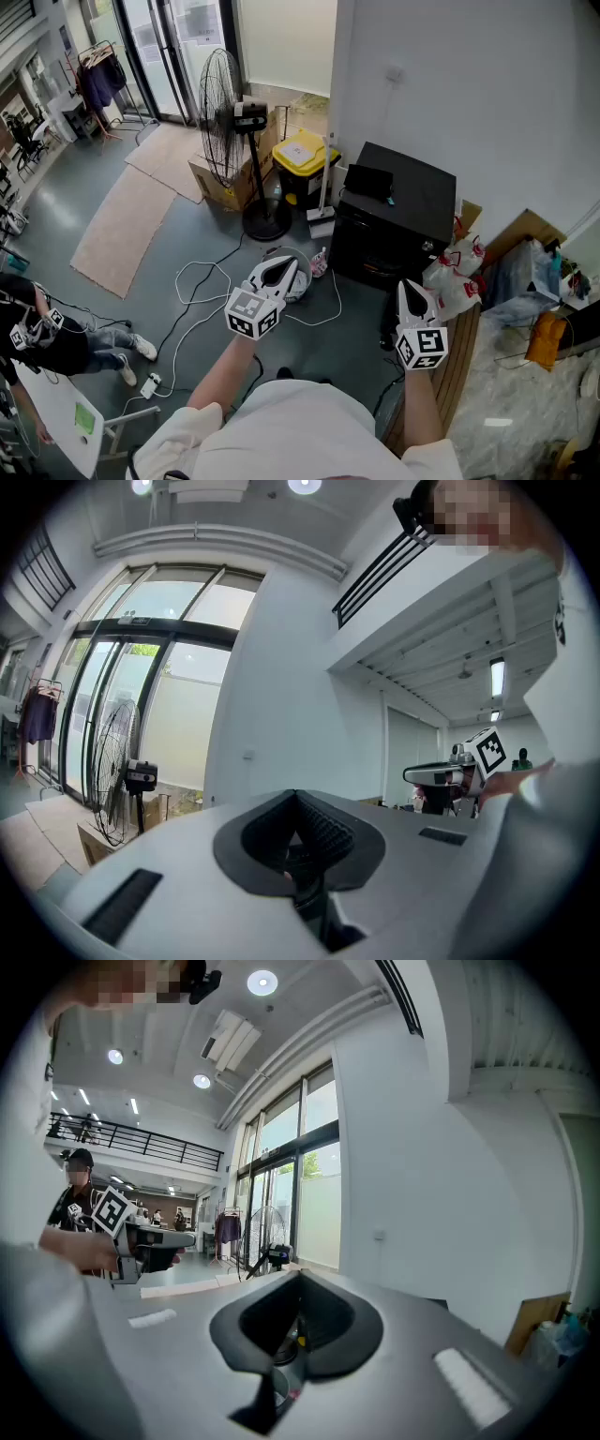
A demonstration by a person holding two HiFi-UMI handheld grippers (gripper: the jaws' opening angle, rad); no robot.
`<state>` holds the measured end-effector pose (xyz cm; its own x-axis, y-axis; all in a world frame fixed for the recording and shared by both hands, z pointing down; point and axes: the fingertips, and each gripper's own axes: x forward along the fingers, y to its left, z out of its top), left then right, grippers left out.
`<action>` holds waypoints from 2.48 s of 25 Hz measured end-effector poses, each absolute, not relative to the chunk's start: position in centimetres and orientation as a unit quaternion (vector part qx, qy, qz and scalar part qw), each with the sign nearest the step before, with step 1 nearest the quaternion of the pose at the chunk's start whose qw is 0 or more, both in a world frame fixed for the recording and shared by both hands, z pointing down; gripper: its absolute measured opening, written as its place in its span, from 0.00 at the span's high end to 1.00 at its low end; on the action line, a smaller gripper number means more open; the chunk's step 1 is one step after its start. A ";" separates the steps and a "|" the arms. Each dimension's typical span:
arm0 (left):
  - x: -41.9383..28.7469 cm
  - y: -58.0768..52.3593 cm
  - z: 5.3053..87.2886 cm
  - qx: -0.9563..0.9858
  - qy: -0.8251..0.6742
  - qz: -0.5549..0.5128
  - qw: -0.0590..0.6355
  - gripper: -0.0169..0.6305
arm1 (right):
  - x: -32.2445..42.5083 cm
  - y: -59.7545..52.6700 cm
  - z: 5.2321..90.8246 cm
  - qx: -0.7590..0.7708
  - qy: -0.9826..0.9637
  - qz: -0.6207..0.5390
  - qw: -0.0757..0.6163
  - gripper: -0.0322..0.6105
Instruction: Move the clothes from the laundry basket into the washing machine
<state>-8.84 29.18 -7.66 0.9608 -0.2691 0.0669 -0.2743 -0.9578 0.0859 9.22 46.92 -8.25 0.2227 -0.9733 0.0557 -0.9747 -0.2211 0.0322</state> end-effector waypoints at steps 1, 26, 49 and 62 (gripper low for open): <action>-8.8 29.2 -7.7 0.989 -0.137 0.027 0.047 0.96 | 9.2 46.9 -8.3 0.781 -0.623 0.012 0.030 0.93; -10.8 27.3 -6.4 0.990 -0.128 0.019 0.060 0.96 | 6.4 44.1 -7.3 0.774 -0.633 0.016 0.025 0.93; -13.7 20.0 -4.5 0.989 -0.134 0.031 0.055 0.96 | 3.5 36.4 -5.0 0.767 -0.641 0.022 0.029 0.93; -6.7 16.0 -2.7 0.983 -0.170 0.039 0.057 0.96 | 11.3 29.6 -3.1 0.728 -0.684 0.036 0.031 0.93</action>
